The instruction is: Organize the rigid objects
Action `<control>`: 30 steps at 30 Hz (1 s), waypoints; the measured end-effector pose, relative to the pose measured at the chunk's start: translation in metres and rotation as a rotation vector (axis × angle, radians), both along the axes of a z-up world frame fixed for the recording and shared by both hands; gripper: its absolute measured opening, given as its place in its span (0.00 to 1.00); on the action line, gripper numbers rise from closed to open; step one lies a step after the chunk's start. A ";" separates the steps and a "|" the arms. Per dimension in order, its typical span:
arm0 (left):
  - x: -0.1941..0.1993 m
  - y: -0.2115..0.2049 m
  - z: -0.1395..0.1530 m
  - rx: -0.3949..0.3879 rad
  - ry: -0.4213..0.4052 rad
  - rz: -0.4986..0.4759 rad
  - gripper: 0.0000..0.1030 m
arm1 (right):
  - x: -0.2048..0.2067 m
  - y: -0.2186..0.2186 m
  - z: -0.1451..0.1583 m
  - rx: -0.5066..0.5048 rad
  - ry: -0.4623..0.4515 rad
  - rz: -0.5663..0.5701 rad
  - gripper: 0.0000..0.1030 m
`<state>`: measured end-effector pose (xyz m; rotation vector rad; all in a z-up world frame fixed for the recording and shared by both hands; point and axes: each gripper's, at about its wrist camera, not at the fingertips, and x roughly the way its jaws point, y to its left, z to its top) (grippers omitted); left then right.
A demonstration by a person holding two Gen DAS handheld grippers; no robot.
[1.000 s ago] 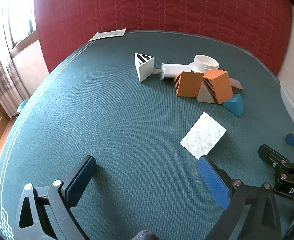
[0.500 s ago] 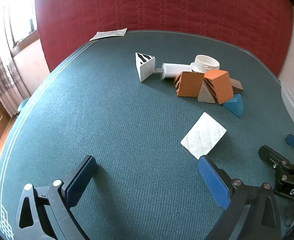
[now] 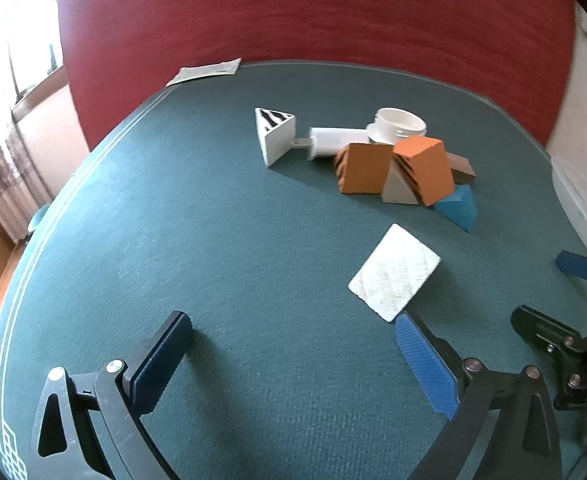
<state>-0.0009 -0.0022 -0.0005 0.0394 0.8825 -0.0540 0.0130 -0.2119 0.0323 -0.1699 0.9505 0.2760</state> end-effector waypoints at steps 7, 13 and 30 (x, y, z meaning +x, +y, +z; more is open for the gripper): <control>-0.004 -0.013 0.007 0.059 -0.045 -0.023 0.95 | 0.002 0.000 0.001 0.000 0.003 -0.001 1.00; 0.004 -0.023 0.009 0.047 -0.026 -0.037 0.87 | 0.002 0.000 0.000 -0.001 0.002 -0.002 1.00; 0.027 -0.037 0.011 -0.003 -0.042 -0.115 0.46 | 0.003 0.000 0.000 0.002 0.001 -0.002 1.00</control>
